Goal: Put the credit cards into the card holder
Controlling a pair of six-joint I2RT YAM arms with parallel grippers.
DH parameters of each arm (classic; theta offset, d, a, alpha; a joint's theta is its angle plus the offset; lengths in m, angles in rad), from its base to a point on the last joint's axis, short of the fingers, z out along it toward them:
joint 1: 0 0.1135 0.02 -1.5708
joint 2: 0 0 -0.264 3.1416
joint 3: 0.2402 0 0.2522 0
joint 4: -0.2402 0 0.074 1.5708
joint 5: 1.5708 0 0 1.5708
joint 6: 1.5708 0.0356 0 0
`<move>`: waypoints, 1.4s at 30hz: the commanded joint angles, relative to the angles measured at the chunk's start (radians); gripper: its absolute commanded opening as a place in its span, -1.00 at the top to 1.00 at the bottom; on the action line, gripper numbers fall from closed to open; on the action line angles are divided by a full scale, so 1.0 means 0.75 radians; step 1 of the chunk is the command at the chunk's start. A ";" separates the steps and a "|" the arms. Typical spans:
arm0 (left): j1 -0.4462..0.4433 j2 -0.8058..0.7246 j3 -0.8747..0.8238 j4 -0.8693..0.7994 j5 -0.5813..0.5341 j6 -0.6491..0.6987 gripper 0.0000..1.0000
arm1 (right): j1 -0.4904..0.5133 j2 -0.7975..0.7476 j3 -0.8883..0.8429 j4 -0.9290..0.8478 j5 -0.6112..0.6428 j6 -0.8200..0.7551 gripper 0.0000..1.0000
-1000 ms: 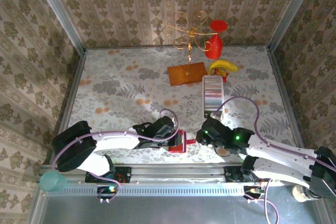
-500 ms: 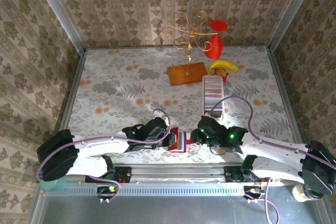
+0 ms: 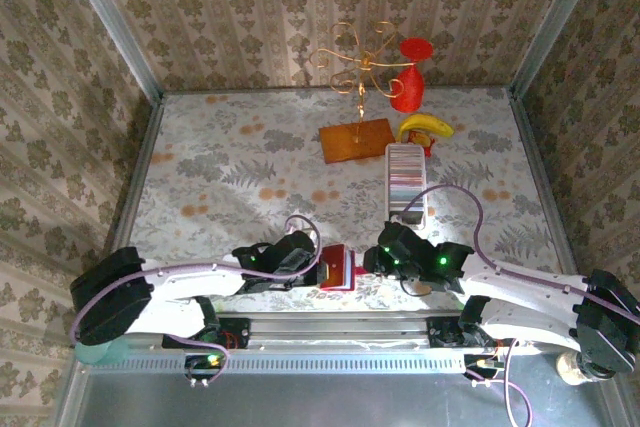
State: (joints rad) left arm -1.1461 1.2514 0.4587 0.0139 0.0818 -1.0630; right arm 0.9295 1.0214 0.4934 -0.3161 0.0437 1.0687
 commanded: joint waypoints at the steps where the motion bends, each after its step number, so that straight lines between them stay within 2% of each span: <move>1: -0.010 0.026 0.019 0.012 0.007 -0.021 0.97 | -0.013 0.011 -0.022 0.007 -0.013 -0.010 0.32; 10: -0.012 0.060 0.030 -0.029 -0.007 -0.029 0.99 | -0.022 0.069 -0.030 0.059 -0.043 -0.013 0.30; 20: -0.012 0.135 0.082 -0.082 0.008 -0.012 1.00 | -0.029 0.094 -0.045 0.048 -0.031 -0.012 0.38; 23: -0.012 0.138 0.085 -0.091 0.006 -0.012 1.00 | -0.029 0.094 -0.052 0.047 -0.038 -0.009 0.48; 26: -0.012 0.146 0.088 -0.100 0.006 -0.013 1.00 | -0.030 0.086 -0.064 0.071 -0.050 -0.005 0.66; 33: -0.012 0.150 0.082 -0.092 0.010 -0.018 1.00 | -0.029 0.097 -0.073 0.108 -0.071 0.004 0.70; 39: -0.012 0.160 0.074 -0.075 0.017 -0.025 1.00 | -0.028 0.117 -0.071 0.190 -0.112 0.015 1.00; 42: -0.012 0.162 0.070 -0.070 0.020 -0.025 1.00 | -0.017 0.132 -0.059 0.263 -0.152 0.019 1.00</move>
State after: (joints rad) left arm -1.1469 1.3495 0.5125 0.0006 0.0940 -1.0706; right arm 0.9123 1.1076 0.4477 -0.1825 -0.0334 1.0763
